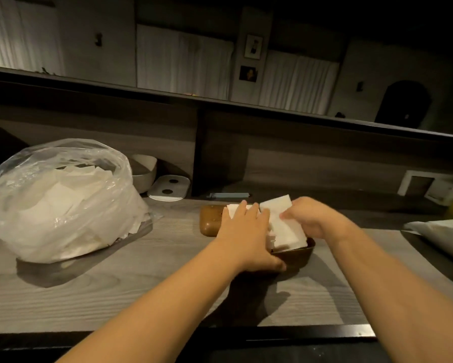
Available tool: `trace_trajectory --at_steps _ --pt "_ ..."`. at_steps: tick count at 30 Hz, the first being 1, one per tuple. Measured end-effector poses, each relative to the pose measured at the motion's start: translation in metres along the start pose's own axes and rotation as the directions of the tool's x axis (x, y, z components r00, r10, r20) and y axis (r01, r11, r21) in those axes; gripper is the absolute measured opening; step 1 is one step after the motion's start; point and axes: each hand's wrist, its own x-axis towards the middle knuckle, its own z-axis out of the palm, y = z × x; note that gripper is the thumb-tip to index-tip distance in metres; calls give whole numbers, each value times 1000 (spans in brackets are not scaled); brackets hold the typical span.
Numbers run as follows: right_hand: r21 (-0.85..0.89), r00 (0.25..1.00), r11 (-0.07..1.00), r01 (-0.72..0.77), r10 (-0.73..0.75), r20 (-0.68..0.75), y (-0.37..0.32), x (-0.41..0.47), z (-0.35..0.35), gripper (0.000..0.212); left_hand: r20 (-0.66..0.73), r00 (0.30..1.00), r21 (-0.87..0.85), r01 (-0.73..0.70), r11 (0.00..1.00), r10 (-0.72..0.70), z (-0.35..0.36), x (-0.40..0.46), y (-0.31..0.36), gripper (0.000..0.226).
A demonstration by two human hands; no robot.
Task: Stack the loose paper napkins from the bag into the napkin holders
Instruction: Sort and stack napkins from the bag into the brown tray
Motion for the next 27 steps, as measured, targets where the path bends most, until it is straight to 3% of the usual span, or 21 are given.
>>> trace_trajectory --at_steps 2,5,12,16,20,24,27 --pt "-10 993 995 -95 95 66 3 3 11 47 45 999 66 20 998 -23 8 1 -6 106" --pt "-165 985 976 -145 158 68 7 13 20 59 37 999 88 20 996 -23 9 0 -12 101" --pt "-346 988 929 -132 152 31 1 14 30 45 62 998 90 20 996 -26 6 2 -14 100" --pt "-432 1000 902 12 -21 -16 -15 -1 19 28 71 997 71 10 997 -15 5 1 -15 109" --pt "-390 981 905 169 -193 -24 -40 -26 14 16 2 1000 -94 18 995 -18 -8 -4 -16 127" --pt "-428 881 803 416 -472 -30 -76 -57 40 17 -155 983 -150 78 986 -102 -41 -13 -30 118" --pt "-392 825 752 530 -564 34 -103 -69 70 22 -204 966 -180 125 976 -161 -61 -33 -58 107"
